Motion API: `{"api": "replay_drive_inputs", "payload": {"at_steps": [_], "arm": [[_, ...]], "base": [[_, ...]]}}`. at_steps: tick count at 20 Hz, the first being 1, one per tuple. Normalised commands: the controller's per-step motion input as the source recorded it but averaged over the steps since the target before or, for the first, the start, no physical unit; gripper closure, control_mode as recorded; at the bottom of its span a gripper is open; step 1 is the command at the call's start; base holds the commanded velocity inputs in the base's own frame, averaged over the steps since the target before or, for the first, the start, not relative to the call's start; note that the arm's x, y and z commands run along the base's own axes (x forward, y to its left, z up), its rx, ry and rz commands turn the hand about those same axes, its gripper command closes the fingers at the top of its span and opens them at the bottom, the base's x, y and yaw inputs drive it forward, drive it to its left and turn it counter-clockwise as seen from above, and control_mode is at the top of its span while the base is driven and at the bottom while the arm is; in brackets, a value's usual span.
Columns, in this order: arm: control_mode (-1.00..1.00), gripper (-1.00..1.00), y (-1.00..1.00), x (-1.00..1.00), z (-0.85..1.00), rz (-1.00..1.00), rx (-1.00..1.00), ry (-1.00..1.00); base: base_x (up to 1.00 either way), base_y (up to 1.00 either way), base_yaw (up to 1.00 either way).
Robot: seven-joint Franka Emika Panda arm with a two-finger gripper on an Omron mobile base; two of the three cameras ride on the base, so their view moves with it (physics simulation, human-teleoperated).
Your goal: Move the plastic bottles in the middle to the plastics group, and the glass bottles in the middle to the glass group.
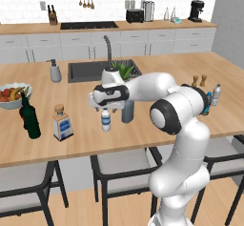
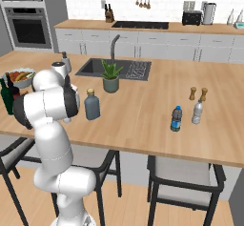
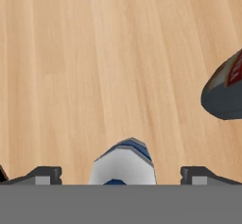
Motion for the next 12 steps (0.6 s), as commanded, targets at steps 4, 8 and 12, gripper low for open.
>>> {"api": "replay_drive_inputs", "payload": {"at_steps": [4,8,12], "arm": [[-1.0,-1.0,0.04,-0.09,-0.01,0.0,0.0,0.0],[-1.0,-1.0,0.01,-0.01,-0.01,0.0,0.0,0.0],[-1.0,-1.0,0.0,0.0,-0.13,0.0,0.0,0.01]], "base": [[0.0,0.0,0.0],[0.0,0.0,0.0],[0.0,0.0,0.0]]}}
